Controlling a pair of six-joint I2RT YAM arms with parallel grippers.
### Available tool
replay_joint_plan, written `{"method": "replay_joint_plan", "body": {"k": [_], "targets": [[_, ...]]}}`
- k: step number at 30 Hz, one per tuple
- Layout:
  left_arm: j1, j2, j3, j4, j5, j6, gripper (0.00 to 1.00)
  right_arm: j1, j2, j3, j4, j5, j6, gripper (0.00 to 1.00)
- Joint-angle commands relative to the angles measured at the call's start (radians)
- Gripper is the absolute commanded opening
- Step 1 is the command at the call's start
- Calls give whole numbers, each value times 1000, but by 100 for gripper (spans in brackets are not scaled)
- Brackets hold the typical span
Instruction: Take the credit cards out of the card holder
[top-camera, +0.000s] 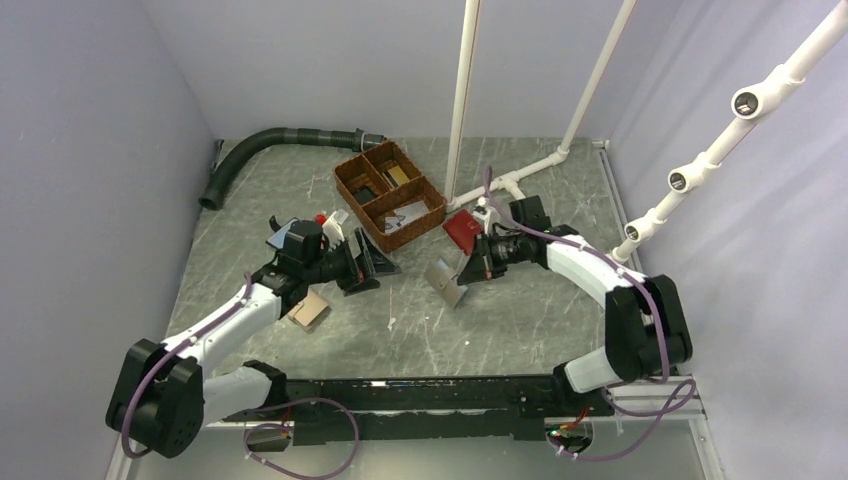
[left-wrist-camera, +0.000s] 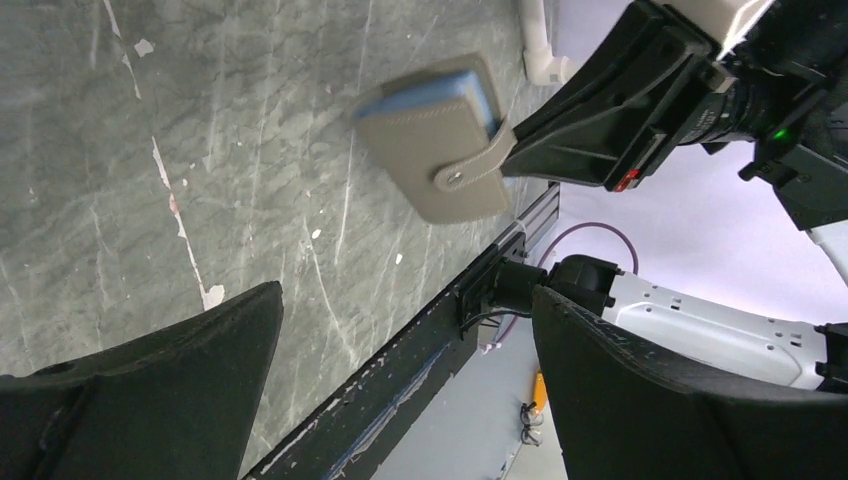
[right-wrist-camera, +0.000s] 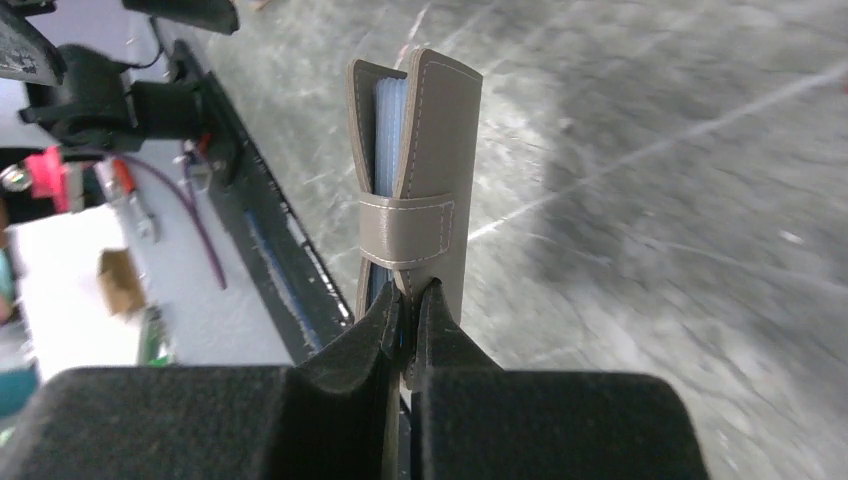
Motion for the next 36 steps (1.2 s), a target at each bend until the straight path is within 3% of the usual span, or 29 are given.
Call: {"method": "replay_joint_plan", "body": {"k": [1, 5, 8, 10, 13, 16, 23, 27, 36], "targets": [[-16, -33, -18, 17, -47, -23, 99, 50, 108, -2, 82, -188, 26, 0], [-28, -40, -36, -45, -81, -46, 97, 61, 208, 45, -4, -57, -39, 0], [-37, -47, -52, -61, -98, -62, 96, 55, 222, 75, -35, 100, -56, 7], [-44, -51, -59, -64, -109, -66, 96, 51, 204, 91, -45, 227, -68, 20], [-55, -46, -52, -83, -125, -58, 96, 34, 163, 118, -63, 351, -93, 49], [-64, -26, -37, -93, -128, -42, 96, 30, 119, 149, -91, 376, -172, 63], [-81, 46, -8, -48, -113, -34, 94, 86, 16, 176, -290, 10, -676, 65], [-82, 101, -5, 7, -104, -65, 89, 201, 1, 146, -233, 131, -714, 68], [-106, 208, 5, 102, -120, -158, 80, 335, 148, 206, -125, 472, -494, 66]]}}
